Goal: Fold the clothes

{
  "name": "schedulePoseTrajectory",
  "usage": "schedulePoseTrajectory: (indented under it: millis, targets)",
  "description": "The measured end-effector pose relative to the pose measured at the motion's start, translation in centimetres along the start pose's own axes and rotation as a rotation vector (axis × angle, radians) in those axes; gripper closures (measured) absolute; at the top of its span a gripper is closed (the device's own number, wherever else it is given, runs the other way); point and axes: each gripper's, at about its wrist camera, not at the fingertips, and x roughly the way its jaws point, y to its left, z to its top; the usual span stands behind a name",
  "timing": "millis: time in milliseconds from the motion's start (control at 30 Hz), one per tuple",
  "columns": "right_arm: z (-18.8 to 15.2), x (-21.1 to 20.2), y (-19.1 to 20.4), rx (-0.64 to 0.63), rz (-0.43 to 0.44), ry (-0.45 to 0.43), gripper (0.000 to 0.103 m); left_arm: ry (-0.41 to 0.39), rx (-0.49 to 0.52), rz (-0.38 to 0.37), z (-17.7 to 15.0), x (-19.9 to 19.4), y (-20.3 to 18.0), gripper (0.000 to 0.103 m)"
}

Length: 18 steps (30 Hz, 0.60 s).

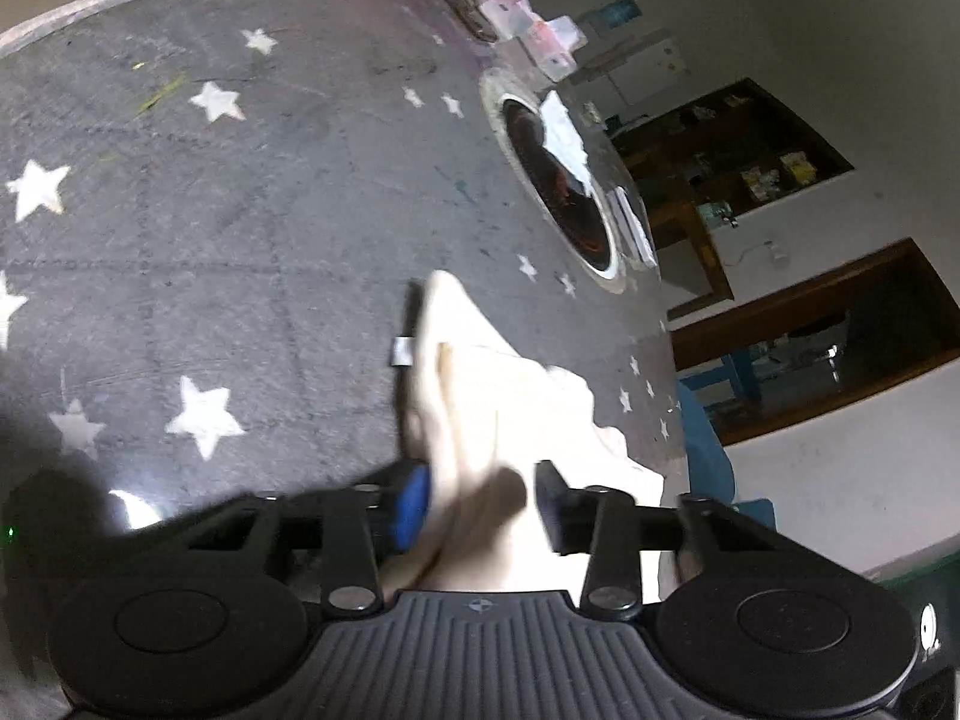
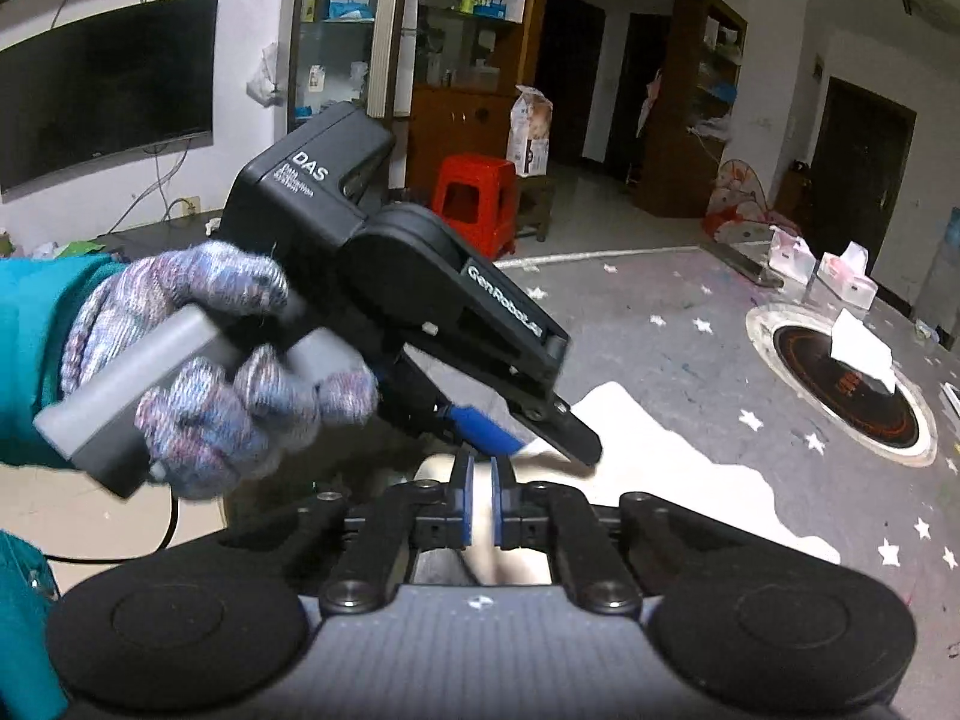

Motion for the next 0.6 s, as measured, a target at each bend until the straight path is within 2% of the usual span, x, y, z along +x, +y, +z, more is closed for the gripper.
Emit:
schedulePoseTrajectory:
  millis: [33,67,133,167,267,300,367,433,533,600]
  targets:
    - [-0.1,-0.1,-0.1,-0.001,-0.002,0.005,0.093,-0.001,-0.003,0.006,0.0,-0.1,0.1,0.075]
    - [-0.3,-0.2,-0.2,-0.006,-0.007,0.011,0.088,-0.002,-0.008,0.013,0.0,-0.1,0.2,0.077]
    - [-0.3,-0.1,0.0,-0.025,-0.015,0.016,0.07,-0.004,-0.019,0.025,0.0,-0.2,0.3,0.082]
    - [-0.3,0.0,0.1,-0.036,-0.019,0.017,0.058,-0.005,-0.022,0.03,0.0,-0.2,0.3,0.083]
    - [-0.3,0.5,0.6,-0.072,-0.029,0.02,0.055,-0.006,-0.027,0.04,0.1,-0.4,-0.1,0.086]
    - [-0.2,0.9,0.8,-0.088,-0.025,0.028,0.049,-0.006,-0.026,0.041,0.2,-0.4,-0.3,0.087]
    - [-0.3,2.2,1.5,-0.142,-0.028,0.051,0.046,-0.005,-0.028,0.039,0.4,-0.4,-0.6,0.088]
    - [-0.5,3.2,2.3,-0.202,-0.049,0.063,0.046,-0.004,-0.035,0.035,0.7,-0.6,-0.8,0.088]
    - [-0.8,4.2,3.3,-0.267,-0.085,0.073,0.055,0.002,-0.046,0.028,1.0,-0.7,-0.9,0.088]
    - [-0.9,4.4,3.8,-0.302,-0.126,0.063,0.082,0.006,-0.044,0.027,1.1,-0.6,-0.9,0.088]
